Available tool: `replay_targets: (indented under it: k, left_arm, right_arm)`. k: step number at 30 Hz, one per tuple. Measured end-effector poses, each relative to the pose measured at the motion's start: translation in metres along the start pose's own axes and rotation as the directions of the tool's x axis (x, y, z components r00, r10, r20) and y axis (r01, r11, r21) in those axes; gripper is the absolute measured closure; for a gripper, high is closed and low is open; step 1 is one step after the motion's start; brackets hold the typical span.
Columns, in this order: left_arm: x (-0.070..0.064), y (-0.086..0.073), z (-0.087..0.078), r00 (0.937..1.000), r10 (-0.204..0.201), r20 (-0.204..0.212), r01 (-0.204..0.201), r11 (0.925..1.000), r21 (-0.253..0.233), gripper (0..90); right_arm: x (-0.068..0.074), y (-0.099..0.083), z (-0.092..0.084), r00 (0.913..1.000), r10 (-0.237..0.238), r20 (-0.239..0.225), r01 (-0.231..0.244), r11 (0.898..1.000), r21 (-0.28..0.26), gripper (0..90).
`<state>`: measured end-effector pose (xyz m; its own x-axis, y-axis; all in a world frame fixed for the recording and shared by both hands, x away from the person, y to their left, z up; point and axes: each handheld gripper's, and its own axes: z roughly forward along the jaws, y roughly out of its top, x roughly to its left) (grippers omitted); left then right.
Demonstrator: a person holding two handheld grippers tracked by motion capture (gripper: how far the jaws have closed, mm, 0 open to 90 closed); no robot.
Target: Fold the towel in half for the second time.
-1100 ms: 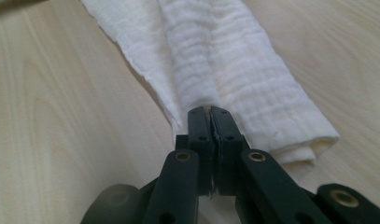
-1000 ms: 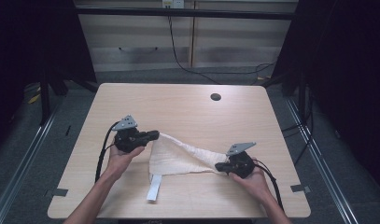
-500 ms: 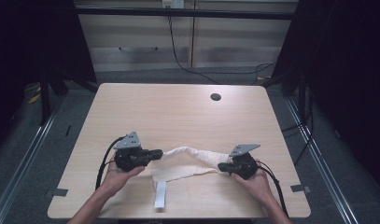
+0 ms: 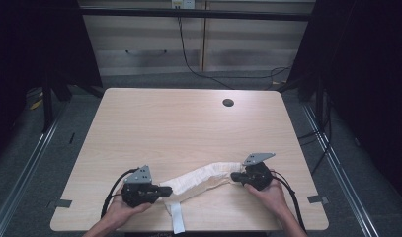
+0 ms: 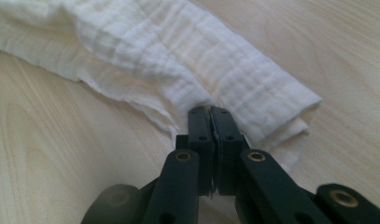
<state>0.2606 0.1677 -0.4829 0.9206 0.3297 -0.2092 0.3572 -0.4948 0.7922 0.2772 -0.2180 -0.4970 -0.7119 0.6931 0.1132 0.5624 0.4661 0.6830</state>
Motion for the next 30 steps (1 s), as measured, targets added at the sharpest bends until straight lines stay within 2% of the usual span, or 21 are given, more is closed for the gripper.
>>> replay_targets:
  k: [1, 2, 3, 4, 6, 8, 9, 10, 12, 13, 17, 20, 23, 28, 29, 30]
  left_arm:
    - [-0.004, -0.002, 0.005, 0.9999, 0.008, 0.014, -0.008, 0.9997, 0.023, 85.3]
    - [-0.004, -0.002, 0.005, 0.9999, 0.008, 0.014, -0.008, 0.9997, 0.023, 85.3]
    - [-0.003, -0.005, 0.009, 0.9999, 0.003, 0.017, -0.004, 0.9982, 0.061, 85.2]
    - [-0.003, -0.007, 0.011, 0.9999, 0.003, 0.011, -0.004, 0.997, 0.077, 85.2]
    - [-0.002, -0.009, 0.013, 0.9998, 0.002, 0.02, -0.004, 0.9963, 0.086, 85.2]
    - [-0.003, -0.011, 0.016, 0.9999, 0.012, 0.005, -0.012, 0.9952, 0.097, 85.3]
    - [-0.004, -0.011, 0.016, 0.9993, 0.034, -0.013, -0.032, 0.9939, 0.105, 85.3]
    - [-0.005, -0.011, 0.016, 0.998, 0.05, -0.039, -0.046, 0.9933, 0.106, 85.4]
    - [-0.004, -0.011, 0.016, 0.9974, 0.055, -0.047, -0.049, 0.993, 0.108, 85.4]
    - [0.0, -0.011, 0.014, 0.9946, 0.067, -0.079, -0.058, 0.9922, 0.11, 85.5]
    - [0.013, -0.01, 0.012, 0.9917, 0.05, -0.118, -0.039, 0.9943, 0.099, 85.5]
    - [0.017, -0.01, 0.012, 0.9926, 0.037, -0.116, -0.026, 0.9954, 0.092, 85.4]
    - [0.017, -0.01, 0.012, 0.9911, 0.036, -0.128, -0.026, 0.996, 0.086, 85.5]
    - [0.021, -0.009, 0.012, 0.992, 0.036, -0.121, -0.025, 0.9957, 0.089, 85.5]
    - [0.025, -0.008, 0.013, 0.9922, 0.018, -0.124, -0.007, 0.9962, 0.087, 85.5]
    - [0.025, -0.008, 0.013, 0.9922, 0.018, -0.124, -0.007, 0.9962, 0.087, 85.5]
  right_arm:
    - [0.0, 0.0, 0.0, 1.0, 0.002, 0.001, -0.002, 1.0, 0.002, 88.2]
    - [-0.001, 0.0, 0.0, 0.9999, 0.006, -0.01, -0.006, 1.0, -0.005, 88.2]
    - [-0.001, 0.0, 0.0, 0.9999, 0.008, -0.011, -0.008, 1.0, -0.004, 88.2]
    - [-0.001, 0.0, 0.0, 0.9999, 0.009, -0.011, -0.009, 1.0, -0.004, 88.2]
    - [-0.001, 0.0, 0.0, 1.0, 0.005, -0.005, -0.005, 1.0, 0.001, 88.2]
    - [-0.001, 0.0, 0.0, 0.9998, 0.012, -0.013, -0.012, 1.0, -0.005, 88.2]
    - [-0.001, -0.001, 0.0, 0.9998, 0.018, -0.009, -0.018, 1.0, -0.002, 88.2]
    - [-0.001, -0.001, -0.001, 0.9997, 0.022, -0.008, -0.022, 1.0, 0.001, 88.2]
    - [-0.001, -0.001, -0.001, 0.9998, 0.019, -0.008, -0.019, 1.0, -0.004, 88.2]
    - [-0.002, -0.001, -0.002, 1.0, 0.004, 0.004, -0.004, 1.0, -0.002, 88.1]
    - [-0.003, -0.004, -0.008, 0.999, -0.001, 0.045, 0.0, 1.0, 0.004, 88.1]
    - [0.001, -0.007, -0.013, 0.9969, -0.012, 0.077, 0.011, 1.0, 0.014, 88.1]
    - [0.005, -0.012, -0.019, 0.9959, -0.019, 0.089, 0.019, 1.0, 0.006, 88.1]
    - [0.008, -0.019, -0.022, 0.9964, -0.02, 0.082, 0.02, 1.0, 0.001, 88.1]
    - [0.008, -0.021, -0.022, 0.9968, -0.01, 0.079, 0.011, 1.0, -0.004, 88.3]
    - [0.008, -0.021, -0.022, 0.9968, -0.01, 0.079, 0.011, 1.0, -0.004, 88.3]
